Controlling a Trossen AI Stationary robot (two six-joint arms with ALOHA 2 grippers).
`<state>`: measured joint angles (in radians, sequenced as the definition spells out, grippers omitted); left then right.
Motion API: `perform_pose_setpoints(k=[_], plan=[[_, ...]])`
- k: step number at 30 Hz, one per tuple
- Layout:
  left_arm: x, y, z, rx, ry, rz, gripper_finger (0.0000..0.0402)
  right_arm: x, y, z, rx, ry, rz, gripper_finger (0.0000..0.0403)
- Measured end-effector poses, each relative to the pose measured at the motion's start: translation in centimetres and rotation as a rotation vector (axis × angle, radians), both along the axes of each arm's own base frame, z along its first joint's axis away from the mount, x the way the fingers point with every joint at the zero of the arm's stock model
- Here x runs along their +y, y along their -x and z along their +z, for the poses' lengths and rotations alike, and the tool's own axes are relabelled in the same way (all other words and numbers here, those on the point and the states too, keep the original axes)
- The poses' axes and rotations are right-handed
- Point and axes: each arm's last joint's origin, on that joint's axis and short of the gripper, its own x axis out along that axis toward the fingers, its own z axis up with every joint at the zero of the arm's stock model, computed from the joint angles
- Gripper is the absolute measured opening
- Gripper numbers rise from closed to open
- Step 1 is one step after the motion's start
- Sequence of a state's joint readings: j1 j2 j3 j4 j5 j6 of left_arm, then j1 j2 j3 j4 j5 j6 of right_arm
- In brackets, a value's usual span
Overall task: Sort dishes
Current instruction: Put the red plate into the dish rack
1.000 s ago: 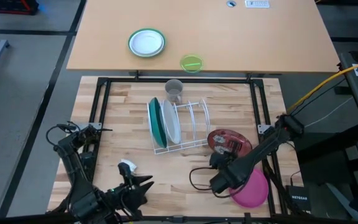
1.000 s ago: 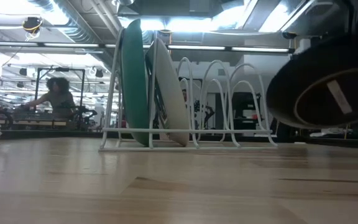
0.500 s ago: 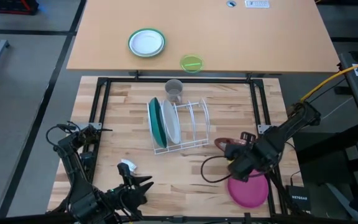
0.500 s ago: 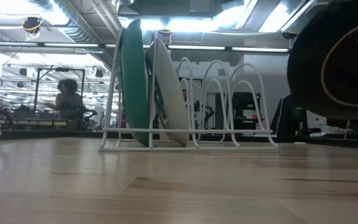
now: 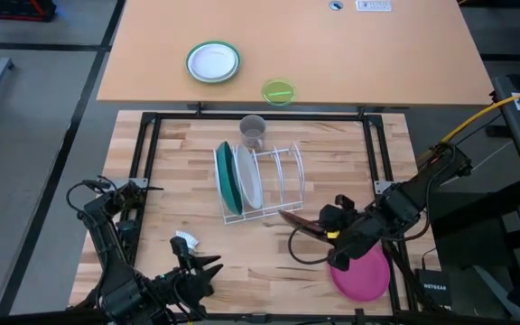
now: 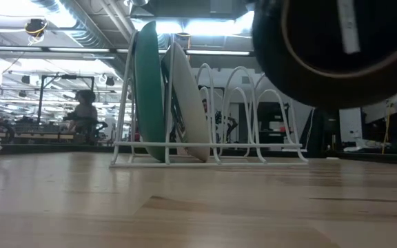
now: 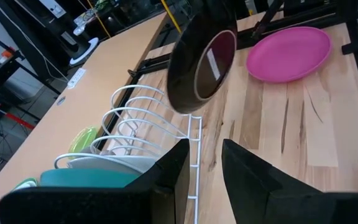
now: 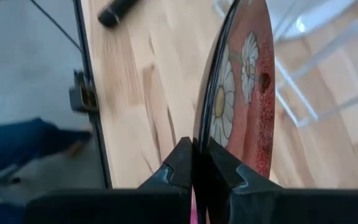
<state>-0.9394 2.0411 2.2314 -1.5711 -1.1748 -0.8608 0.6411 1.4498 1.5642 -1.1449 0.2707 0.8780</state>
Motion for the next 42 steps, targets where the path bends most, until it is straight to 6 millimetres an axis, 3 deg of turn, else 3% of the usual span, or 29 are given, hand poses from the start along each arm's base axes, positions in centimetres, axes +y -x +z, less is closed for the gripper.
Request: perform_pose_setpoints(k=[9,27,42], plan=[[0.0,0.0,0.0,0.0,0.0,0.0,0.0084,-1.0,-1.4,0.6,-0.143,0.068,-0.11,0.0018],[0.0,0.0,0.0,0.003,-0.006,-0.003,0.0084,-7.2,-5.7,1.5,-0.283,0.054,-0.327,0.0018],[0.0,0.0,0.0,0.018,-0.029,-0.014,0.0084,-10.7,-8.0,-2.6,-0.315,0.071,-0.471,0.002]])
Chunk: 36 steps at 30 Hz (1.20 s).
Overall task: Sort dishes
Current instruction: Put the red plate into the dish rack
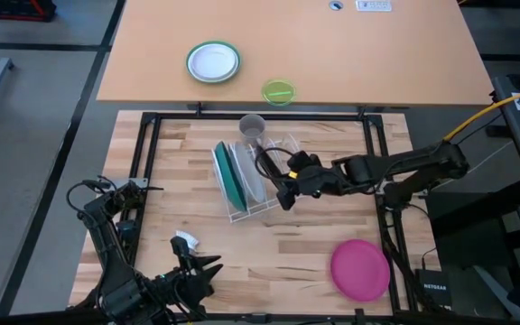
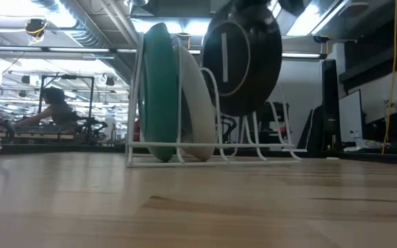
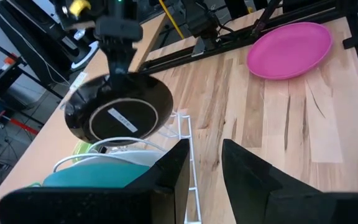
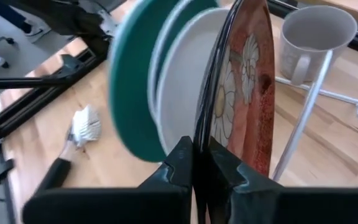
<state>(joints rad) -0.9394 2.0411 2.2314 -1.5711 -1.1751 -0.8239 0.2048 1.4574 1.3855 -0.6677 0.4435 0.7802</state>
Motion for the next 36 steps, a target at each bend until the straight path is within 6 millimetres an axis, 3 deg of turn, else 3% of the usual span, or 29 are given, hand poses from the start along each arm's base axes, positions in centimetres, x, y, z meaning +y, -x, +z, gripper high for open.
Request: perform_pose_setpoints(k=[12,21,27,36], plan=[[0.0,0.0,0.0,0.0,-0.001,0.0,0.0084,-1.9,-0.6,-5.0,0.009,0.002,-0.06,0.0022],[0.0,0.0,0.0,0.0,-0.001,0.0,0.0084,-2.0,-0.4,-8.2,-0.015,0.024,-0.085,0.0022],[0.0,0.0,0.0,-0.002,0.002,0.001,0.0084,-2.0,-0.2,-9.0,-0.025,0.037,-0.101,0.0023],[0.0,0.0,0.0,-0.002,0.004,0.002,0.0084,-2.1,-0.2,-9.0,-0.03,0.06,-0.129,0.0055]])
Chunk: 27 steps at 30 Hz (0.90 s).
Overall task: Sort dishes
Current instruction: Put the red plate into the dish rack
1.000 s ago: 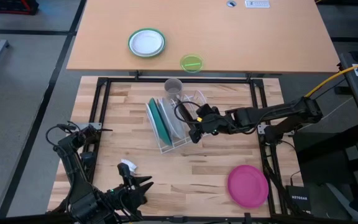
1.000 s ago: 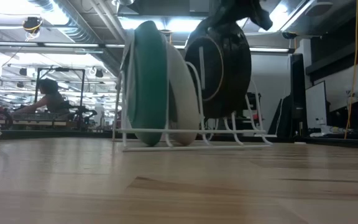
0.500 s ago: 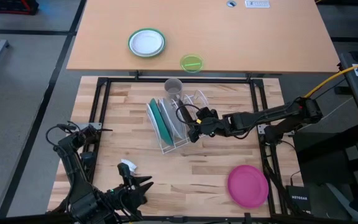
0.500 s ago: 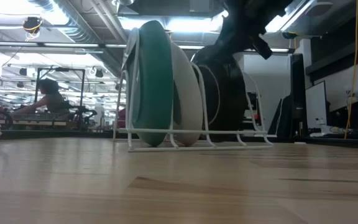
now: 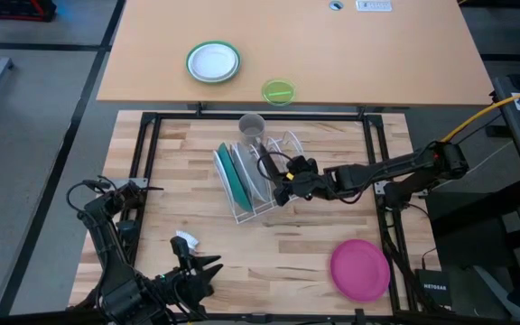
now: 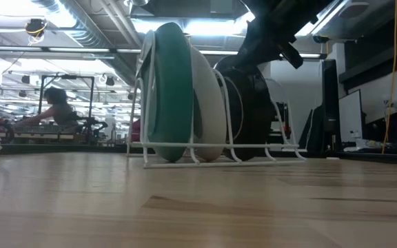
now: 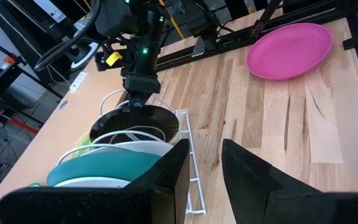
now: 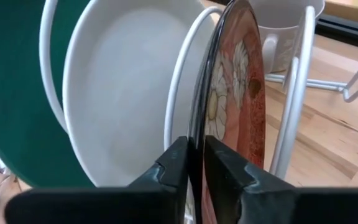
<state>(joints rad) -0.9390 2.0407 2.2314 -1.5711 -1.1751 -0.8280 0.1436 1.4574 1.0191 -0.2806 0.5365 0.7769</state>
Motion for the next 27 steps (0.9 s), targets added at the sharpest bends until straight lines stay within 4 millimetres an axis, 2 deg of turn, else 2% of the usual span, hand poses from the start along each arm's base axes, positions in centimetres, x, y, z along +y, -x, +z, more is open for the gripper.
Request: perform_pose_setpoints(k=[15,27], plan=[[0.0,0.0,0.0,0.001,-0.001,0.0,0.0084,0.1,-0.04,-0.02,0.001,-0.026,0.027,0.006],[0.0,0.0,0.0,0.001,-0.001,-0.001,0.0084,0.25,-0.58,0.61,-0.086,-0.058,0.053,0.006]])
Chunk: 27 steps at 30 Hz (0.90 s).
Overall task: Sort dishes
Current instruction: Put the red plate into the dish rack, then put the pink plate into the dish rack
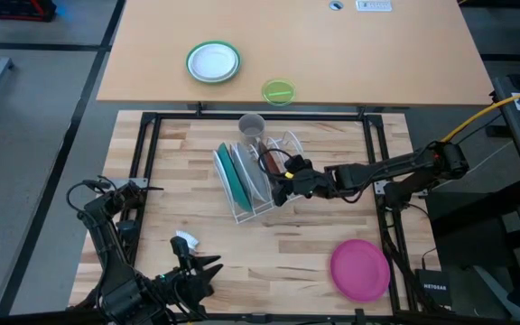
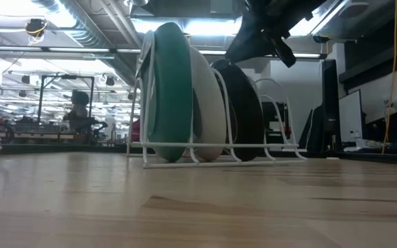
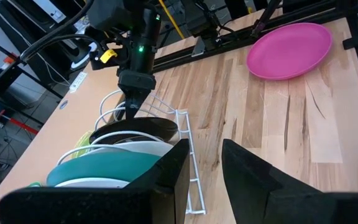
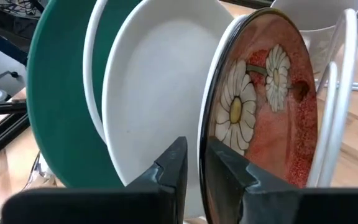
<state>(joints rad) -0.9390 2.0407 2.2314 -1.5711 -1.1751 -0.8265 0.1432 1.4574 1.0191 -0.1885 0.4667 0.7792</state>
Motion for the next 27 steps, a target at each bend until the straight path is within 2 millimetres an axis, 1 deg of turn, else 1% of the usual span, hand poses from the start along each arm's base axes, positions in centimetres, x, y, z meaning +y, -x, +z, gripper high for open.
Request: perform_pose_setpoints(k=[3,5,9,17,20,22,25,27], plan=[[0.0,0.0,0.0,0.0,0.0,0.0,0.0084,0.1,0.0,0.0,0.0,-0.022,0.033,0.006],[0.0,0.0,0.0,0.002,-0.004,-0.002,0.0084,0.2,0.0,0.1,0.008,-0.026,0.085,0.006],[0.0,0.0,0.0,0.009,-0.014,-0.007,0.0084,0.4,0.4,0.8,0.023,0.042,0.208,0.006],[0.0,0.0,0.0,0.009,-0.013,-0.007,0.0084,0.3,1.3,2.5,-0.035,0.053,0.225,0.006],[0.0,0.0,0.0,0.009,-0.013,-0.006,0.0084,0.9,1.8,3.1,-0.042,0.085,0.305,0.006],[0.0,0.0,0.0,0.008,-0.013,-0.006,0.0084,1.7,2.4,3.7,-0.044,0.154,0.409,0.006],[0.0,0.0,0.0,0.008,-0.012,-0.007,0.0084,3.4,3.5,4.8,-0.076,0.236,0.577,0.006],[0.0,0.0,0.0,0.008,-0.012,-0.006,0.0084,4.8,4.4,5.4,-0.105,0.244,0.664,0.006]])
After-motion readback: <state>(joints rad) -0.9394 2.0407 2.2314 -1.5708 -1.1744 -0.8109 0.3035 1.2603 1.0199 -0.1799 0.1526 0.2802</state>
